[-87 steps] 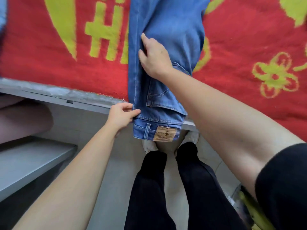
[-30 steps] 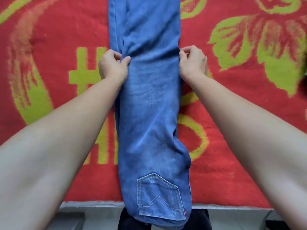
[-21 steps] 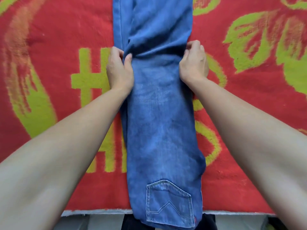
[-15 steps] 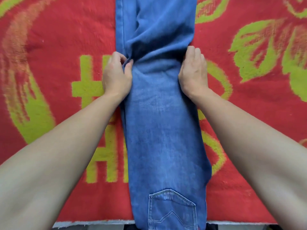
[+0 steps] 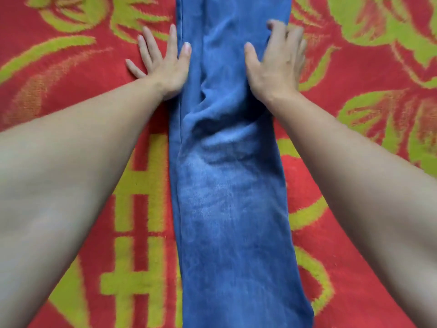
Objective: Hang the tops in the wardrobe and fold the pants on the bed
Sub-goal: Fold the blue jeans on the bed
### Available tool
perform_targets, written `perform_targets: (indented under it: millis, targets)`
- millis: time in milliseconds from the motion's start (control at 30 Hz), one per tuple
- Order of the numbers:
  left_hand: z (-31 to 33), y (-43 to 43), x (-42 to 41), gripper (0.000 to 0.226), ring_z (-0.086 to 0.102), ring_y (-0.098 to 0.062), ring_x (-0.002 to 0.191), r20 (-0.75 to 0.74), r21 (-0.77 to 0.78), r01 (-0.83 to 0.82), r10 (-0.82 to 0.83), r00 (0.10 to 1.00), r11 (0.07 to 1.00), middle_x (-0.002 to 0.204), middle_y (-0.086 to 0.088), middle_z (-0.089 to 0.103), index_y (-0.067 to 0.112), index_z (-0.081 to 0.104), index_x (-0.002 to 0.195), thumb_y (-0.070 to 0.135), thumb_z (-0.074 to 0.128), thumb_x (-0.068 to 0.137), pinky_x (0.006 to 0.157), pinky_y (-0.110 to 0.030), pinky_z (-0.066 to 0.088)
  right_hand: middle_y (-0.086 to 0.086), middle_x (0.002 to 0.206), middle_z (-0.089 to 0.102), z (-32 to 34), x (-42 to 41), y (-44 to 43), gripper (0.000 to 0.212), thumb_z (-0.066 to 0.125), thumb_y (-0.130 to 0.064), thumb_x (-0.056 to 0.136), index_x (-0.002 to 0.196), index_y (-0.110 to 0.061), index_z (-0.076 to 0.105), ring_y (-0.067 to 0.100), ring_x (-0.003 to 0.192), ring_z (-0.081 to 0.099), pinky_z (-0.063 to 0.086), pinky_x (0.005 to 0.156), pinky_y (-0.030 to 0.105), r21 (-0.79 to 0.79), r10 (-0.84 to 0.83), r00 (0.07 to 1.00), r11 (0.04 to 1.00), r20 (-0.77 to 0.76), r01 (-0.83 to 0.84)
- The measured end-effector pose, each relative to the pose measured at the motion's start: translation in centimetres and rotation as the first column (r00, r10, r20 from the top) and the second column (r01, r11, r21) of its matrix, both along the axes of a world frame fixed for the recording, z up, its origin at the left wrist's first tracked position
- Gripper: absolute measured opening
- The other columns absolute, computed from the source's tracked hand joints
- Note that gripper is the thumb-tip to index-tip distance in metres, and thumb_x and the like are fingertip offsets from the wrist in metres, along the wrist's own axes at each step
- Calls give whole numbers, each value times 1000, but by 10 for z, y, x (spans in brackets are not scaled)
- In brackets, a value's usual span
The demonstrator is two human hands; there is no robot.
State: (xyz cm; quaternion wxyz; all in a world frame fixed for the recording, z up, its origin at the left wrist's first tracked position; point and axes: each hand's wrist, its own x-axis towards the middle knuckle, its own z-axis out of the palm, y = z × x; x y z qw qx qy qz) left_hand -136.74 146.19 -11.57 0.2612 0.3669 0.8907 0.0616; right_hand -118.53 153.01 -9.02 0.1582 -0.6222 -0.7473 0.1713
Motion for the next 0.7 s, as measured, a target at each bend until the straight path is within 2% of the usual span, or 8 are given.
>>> perform_targets:
  millis: [133,267,367,467,533,567,633,700]
  targets:
    - [-13,3,3,60,-18,-22,149,-89,-7,2,-2,996,1000,162,-7,-20,45,-2,152,58,20,98,112,-61,-11,-1,132,50,13,-56,35,45,44,-50,91,127,-24,53,20,123,47,36,96,32,150,123,990,980,75,-133]
    - [-14,4,0,61,-19,-23,148,-85,-27,11,-13,996,1000,161,-7,-21,45,-4,152,58,22,99,112,-62,-10,6,133,50,9,-95,62,58,52,-54,91,132,-14,43,26,123,52,42,93,32,-95,176,983,981,43,-171]
    - [-11,5,-1,62,-23,-23,147,-49,-55,23,-26,998,998,160,-7,-26,45,-8,152,58,21,99,111,-62,-12,11,130,54,4,-101,80,42,52,-33,94,127,-8,46,29,120,54,41,90,32,-172,225,973,962,54,-213]
    - [-10,7,-2,61,-24,-22,147,-28,-71,17,-19,999,997,159,-7,-28,46,-10,151,58,21,99,112,-62,-11,11,99,60,9,-110,90,16,46,-21,90,98,-11,56,27,90,55,31,72,28,47,173,971,985,-163,-168]
    - [-14,7,-2,62,-23,-21,147,-47,-70,-1,-2,999,998,160,-5,-27,49,-10,149,60,23,97,112,-63,-10,5,76,44,15,-121,94,10,49,-17,84,77,-14,42,22,70,38,21,62,24,155,159,917,982,-365,-108]
    - [-16,7,-1,65,-23,-21,147,-64,-71,-4,-1,998,997,160,-4,-27,51,-10,149,60,27,96,112,-63,-10,3,72,39,15,-127,95,17,49,-18,84,73,-14,37,21,70,34,21,62,24,149,221,908,973,-357,-178]
    - [-18,6,2,70,-21,-22,148,-91,-65,-7,1,996,998,160,-3,-26,52,-11,148,57,34,94,111,-63,-10,1,72,40,7,-134,95,31,45,-28,93,67,-20,32,21,78,35,26,67,29,-17,414,899,907,-141,-420]
    - [-18,6,4,68,-18,-21,149,-122,-38,-28,23,992,999,161,-2,-22,52,-9,148,58,31,93,113,-63,-7,4,79,50,2,-132,99,34,41,-37,98,68,-21,40,21,83,41,30,72,32,-139,464,884,874,-45,-466]
